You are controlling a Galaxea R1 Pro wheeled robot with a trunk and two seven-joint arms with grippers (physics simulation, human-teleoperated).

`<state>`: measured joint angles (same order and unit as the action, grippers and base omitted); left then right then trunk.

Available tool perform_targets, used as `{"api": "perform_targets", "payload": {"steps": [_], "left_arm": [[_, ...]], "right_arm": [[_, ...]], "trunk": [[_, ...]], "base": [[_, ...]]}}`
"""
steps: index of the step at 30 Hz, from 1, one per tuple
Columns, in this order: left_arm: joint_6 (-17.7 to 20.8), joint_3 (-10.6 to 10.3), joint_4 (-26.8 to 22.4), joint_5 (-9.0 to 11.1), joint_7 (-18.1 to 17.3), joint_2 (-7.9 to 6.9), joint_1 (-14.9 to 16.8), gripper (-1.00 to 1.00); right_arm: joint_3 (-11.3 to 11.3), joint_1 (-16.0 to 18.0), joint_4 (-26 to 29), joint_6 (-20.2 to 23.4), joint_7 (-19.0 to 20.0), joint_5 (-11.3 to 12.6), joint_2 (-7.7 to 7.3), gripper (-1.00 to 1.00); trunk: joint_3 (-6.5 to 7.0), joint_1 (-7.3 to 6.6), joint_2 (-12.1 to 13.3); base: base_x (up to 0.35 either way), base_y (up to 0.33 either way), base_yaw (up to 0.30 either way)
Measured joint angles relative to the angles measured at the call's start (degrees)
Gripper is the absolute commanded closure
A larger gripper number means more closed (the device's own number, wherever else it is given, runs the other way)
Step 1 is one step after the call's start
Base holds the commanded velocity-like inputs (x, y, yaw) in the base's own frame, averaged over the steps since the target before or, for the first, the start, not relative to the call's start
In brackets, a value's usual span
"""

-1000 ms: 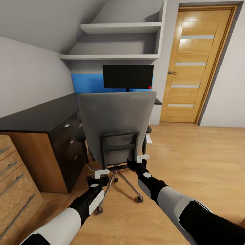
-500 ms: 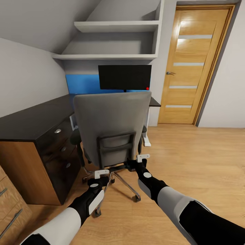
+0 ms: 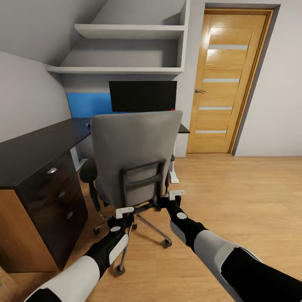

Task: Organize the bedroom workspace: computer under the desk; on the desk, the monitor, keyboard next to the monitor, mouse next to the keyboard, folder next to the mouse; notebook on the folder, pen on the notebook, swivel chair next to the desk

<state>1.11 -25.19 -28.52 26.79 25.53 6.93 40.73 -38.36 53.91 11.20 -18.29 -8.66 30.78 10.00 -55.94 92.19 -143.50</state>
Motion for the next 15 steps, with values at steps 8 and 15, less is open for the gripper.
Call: {"api": "perform_targets", "payload": {"steps": [8,15], "left_arm": [[-0.46,0.00,0.03,0.17,-0.02,0.00,-0.02,-1.00],[-0.51,0.01,0.04,0.18,-0.01,0.00,-0.02,-1.00]], "right_arm": [[0.00,0.00,0.00,0.00,0.02,0.00,0.00,-1.00],[0.00,0.00,0.01,0.01,0.02,-0.07,0.00,-1.00]], "trunk": [[0.00,0.00,0.00],[0.00,0.00,0.00]], "base": [[0.267,0.000,-0.001],[0.276,0.096,0.000]]}}
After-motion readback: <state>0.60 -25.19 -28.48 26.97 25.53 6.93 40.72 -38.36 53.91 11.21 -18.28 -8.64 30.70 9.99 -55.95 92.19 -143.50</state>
